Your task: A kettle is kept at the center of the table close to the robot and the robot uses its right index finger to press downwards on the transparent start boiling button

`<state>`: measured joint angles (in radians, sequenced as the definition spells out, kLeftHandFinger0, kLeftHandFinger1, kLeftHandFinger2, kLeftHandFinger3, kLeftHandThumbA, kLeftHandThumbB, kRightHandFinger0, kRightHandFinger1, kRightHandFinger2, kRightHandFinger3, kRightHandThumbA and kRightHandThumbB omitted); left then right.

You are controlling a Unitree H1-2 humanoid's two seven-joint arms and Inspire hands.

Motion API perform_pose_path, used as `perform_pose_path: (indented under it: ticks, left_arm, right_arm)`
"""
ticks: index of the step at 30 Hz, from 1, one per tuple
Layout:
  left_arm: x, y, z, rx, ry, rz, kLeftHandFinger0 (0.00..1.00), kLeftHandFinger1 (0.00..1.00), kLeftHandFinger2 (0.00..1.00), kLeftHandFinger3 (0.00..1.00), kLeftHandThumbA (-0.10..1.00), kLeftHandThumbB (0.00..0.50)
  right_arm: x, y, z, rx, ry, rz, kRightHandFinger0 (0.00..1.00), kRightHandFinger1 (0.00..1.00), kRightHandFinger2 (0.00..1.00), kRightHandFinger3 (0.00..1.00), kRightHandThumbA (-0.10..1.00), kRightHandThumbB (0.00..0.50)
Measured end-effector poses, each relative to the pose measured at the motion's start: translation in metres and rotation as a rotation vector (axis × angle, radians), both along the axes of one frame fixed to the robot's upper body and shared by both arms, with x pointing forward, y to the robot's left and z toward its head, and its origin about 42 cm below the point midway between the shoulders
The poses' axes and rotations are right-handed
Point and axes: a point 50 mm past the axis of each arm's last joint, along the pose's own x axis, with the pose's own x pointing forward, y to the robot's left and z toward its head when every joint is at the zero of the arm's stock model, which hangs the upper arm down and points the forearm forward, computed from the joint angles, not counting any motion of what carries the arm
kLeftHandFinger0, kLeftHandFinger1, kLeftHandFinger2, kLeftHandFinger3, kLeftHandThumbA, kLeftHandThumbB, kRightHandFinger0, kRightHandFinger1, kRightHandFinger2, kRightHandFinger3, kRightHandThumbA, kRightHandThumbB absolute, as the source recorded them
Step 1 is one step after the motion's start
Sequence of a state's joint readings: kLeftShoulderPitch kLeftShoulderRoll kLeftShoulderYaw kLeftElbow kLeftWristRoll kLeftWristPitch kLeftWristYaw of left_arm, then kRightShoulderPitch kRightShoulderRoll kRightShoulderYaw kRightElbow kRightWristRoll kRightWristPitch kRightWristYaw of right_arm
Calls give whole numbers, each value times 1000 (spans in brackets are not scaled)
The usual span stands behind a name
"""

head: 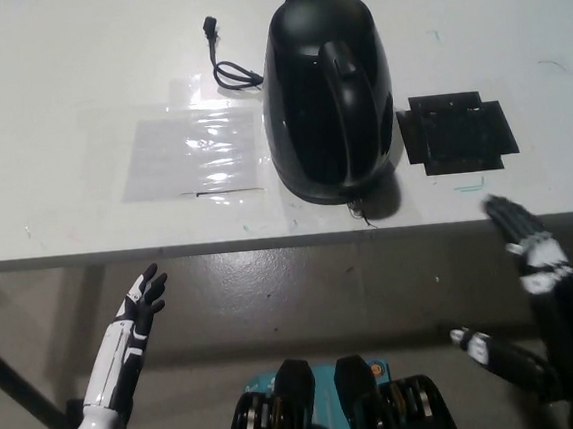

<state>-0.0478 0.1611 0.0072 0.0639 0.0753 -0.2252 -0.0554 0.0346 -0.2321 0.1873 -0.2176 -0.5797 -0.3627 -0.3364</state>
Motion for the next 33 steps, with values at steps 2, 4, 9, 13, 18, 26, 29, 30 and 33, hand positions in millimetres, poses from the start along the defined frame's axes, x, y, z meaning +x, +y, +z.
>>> perform_pose_path:
  ticks: [2,4,9,13,18,26,29,30,33]
  left_arm:
    - [0,0,0,0,0,0,1000,1000,1000,1000,1000,207]
    - [0,0,0,0,0,0,1000,1000,1000,1000,1000,203]
    - [0,0,0,0,0,0,1000,1000,1000,1000,1000,207]
    - [-1,0,-1,0,1,0,1000,1000,1000,1000,1000,204]
    - [-1,0,-1,-1,1,-1,1000,1000,1000,1000,1000,208]
    - [-1,0,-1,-1,2,0,1000,1000,1000,1000,1000,197]
    - [-1,0,-1,0,2,0,1000,1000,1000,1000,1000,206]
    - [-1,0,-1,0,2,0,1000,1000,1000,1000,1000,207]
    - [-1,0,-1,-1,2,0,1000,1000,1000,1000,1000,212]
  right_arm:
    - [-6,-8,-4,19,6,-8,1000,1000,1000,1000,1000,252]
    - [-11,-16,-6,46,7,-23,1000,1000,1000,1000,1000,270]
    - [-9,-28,-17,113,36,-52,1000,1000,1000,1000,1000,270]
    - [-6,-33,-29,146,72,-73,1000,1000,1000,1000,1000,290]
    - [0,-33,-40,175,100,-87,1000,1000,1000,1000,1000,282]
    - [6,-28,-47,196,112,-81,1000,1000,1000,1000,1000,259]
    - [8,-29,-48,196,111,-85,1000,1000,1000,1000,1000,257]
    - [8,-29,-48,196,109,-87,1000,1000,1000,1000,1000,251]
    - [9,-30,-48,198,102,-92,1000,1000,1000,1000,1000,254]
